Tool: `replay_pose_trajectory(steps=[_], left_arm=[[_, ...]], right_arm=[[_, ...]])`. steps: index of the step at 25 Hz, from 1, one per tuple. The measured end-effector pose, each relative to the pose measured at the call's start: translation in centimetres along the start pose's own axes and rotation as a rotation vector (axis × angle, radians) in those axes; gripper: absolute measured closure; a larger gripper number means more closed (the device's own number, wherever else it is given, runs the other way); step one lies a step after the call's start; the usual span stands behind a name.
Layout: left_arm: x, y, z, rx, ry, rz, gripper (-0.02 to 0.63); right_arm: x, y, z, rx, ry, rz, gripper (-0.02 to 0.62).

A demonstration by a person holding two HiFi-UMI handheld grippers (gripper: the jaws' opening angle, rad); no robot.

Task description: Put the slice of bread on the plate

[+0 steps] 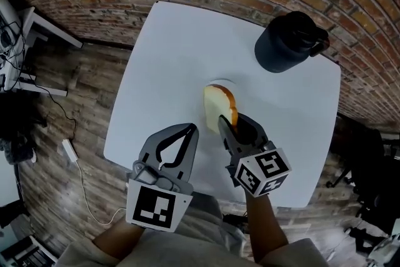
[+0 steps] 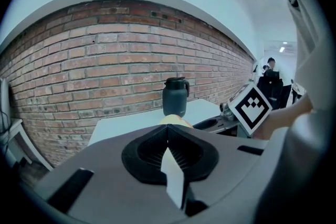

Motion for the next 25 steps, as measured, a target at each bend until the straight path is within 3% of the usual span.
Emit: replay_pose_trajectory(steps=[5,14,25], left_arm=[[0.1,-0.5,0.1,0.001,0.007,0.010,0.595],[0.9,-1.2,0.0,0.014,-0.005,0.030,0.595],[2.1,-1.5,-0.2,0.024,0.017,0.031,0.595]], right_arm=[[-1.1,-1.5,-0.3,0.029,-0.110,0.097,0.502],[-3.1,-3.0,-1.1,0.051,-0.239,0.126,0.492],[-3.9,-4.6,-1.4,0.215,0.007,-0.043,0.402]])
Point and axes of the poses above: the fingertips, and each gripper's own axes: y backward along the fingers, x to its left, z out of its top, the point moved 9 cm from there along y, backward along the fingers, and after that the axes turned 8 degrees about y, right-handed, at the moved point
